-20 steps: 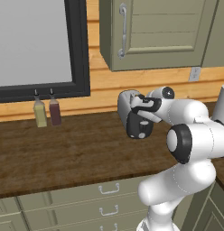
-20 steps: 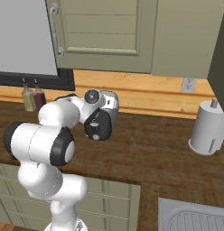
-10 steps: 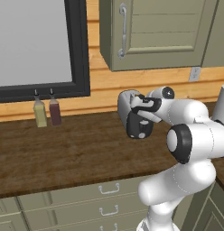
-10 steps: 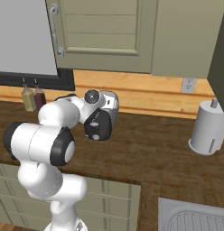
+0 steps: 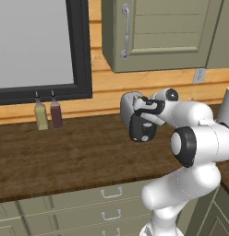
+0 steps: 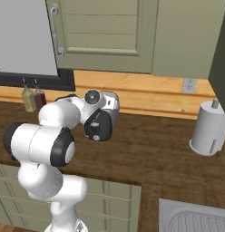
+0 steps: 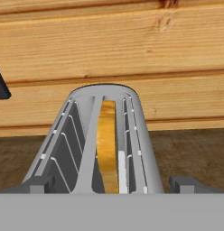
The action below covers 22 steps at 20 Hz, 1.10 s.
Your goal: Start the toaster. Once the lever pops up, take the bread to the plate on the dining counter.
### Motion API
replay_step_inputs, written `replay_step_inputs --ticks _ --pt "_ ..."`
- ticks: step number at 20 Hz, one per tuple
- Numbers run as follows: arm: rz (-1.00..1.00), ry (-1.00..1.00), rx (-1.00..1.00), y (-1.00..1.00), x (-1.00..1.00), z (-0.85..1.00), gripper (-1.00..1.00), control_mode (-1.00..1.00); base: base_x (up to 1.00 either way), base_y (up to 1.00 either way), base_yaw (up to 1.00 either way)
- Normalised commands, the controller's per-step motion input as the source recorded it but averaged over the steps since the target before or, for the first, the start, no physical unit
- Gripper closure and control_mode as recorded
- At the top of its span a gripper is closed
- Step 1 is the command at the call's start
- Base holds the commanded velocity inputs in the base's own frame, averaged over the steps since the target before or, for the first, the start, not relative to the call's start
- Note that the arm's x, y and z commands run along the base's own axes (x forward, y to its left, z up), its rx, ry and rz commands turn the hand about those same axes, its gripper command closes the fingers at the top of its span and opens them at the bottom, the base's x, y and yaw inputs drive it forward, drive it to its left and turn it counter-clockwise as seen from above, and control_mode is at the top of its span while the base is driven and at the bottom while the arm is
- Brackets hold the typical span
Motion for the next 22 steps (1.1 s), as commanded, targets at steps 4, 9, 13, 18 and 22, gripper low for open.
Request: replay_step_inputs --ticks 4,9,13,18,22 --pt "0.00 0.00 0.00 0.00 0.00 0.00 -1.00 -1.00 0.00 0.00 0.00" --pt "0.00 0.00 0.00 0.00 0.00 0.00 -1.00 -1.00 0.00 0.00 0.00" --pt "0.00 0.00 0.00 0.00 0.00 0.00 -1.00 -1.00 0.00 0.00 0.00" --pt "0.00 0.00 0.00 0.00 0.00 0.00 -1.00 -1.00 0.00 0.00 0.00" --pt "0.00 0.00 0.00 0.00 0.00 0.00 -1.00 -1.00 0.00 0.00 0.00"
